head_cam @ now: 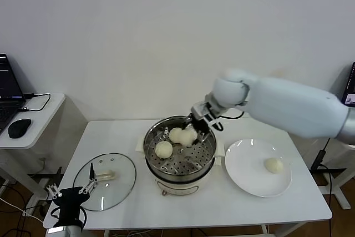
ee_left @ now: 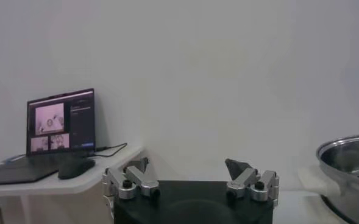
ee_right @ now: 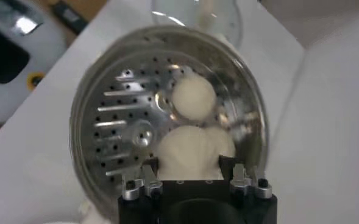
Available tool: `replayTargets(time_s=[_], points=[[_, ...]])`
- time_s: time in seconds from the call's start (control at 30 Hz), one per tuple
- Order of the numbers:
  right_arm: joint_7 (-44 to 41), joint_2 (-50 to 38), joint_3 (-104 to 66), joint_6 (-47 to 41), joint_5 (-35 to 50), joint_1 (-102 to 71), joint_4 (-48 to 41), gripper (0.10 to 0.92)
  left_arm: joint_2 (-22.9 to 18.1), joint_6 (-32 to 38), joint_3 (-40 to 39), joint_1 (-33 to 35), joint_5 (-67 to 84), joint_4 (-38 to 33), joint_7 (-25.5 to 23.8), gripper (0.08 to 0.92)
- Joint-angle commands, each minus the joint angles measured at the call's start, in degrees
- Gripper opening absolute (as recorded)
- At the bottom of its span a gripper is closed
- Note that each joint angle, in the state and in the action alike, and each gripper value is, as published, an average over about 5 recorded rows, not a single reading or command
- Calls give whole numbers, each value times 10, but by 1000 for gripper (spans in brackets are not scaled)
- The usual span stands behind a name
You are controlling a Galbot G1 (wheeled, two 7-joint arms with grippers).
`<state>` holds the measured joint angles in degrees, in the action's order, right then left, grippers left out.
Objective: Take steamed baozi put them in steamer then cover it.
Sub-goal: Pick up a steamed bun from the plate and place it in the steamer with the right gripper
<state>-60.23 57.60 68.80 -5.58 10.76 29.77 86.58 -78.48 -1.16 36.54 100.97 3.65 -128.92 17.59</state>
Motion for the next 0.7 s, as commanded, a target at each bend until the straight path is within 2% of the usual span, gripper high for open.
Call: replayTargets(time_s=[0.03, 0.37, 0.7], points=[[-10, 56, 32, 103, -65, -25, -11, 619, -2, 1, 3, 1, 2, 0, 1, 823], [-17, 55, 39, 147, -127, -37, -7, 628, -6, 2, 2, -1, 3, 3, 2, 823], [-21, 46, 38, 150, -117, -35, 2, 635, -7, 3, 0, 0, 3, 3, 2, 823]])
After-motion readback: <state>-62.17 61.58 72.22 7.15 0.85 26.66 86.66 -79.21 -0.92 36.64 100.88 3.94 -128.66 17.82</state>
